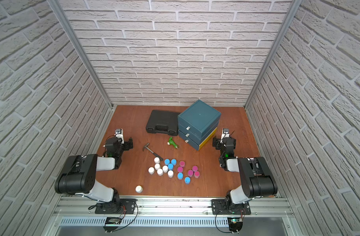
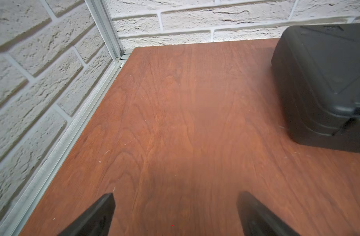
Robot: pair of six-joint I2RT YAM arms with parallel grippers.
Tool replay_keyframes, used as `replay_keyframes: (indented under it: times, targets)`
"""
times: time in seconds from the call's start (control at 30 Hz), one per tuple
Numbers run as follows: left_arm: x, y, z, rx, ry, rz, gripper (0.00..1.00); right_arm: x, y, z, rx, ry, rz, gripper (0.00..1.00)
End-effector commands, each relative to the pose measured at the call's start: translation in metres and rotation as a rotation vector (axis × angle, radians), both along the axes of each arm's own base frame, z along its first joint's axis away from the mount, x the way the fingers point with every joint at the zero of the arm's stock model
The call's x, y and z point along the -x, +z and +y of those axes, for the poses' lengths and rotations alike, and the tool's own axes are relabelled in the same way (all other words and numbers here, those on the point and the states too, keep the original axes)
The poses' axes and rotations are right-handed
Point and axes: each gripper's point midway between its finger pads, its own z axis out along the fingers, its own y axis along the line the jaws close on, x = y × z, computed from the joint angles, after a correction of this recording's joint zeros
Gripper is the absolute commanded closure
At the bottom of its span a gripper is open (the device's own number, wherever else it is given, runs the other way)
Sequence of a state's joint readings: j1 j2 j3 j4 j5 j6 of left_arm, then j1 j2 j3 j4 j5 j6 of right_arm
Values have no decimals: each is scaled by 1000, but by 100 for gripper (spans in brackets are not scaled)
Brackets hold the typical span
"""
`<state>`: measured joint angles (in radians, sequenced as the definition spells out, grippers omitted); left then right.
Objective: Put the paint cans in the drawer according to color
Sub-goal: Open the drawer in the storage box.
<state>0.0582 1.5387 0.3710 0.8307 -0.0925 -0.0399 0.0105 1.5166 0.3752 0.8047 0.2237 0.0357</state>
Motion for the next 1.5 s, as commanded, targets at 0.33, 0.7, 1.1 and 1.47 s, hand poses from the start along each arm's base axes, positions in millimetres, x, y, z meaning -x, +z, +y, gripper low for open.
replay_keyframes:
  times: [0.33,0.7,1.1,1.47]
  targets:
    - [-8,12,5,-15,11,-47,2,-7,16,1,12,5,-60,1]
    - [-8,12,5,-15,10,-47,2,-7,16,2,10,5,-60,1]
    - [-11,29,1,-51,9,-41,2,-4,38,-8,21,-55,-6,1]
    - [-1,185,-56,-184,101,-212,2,64,185,-56,55,-366,-147,1]
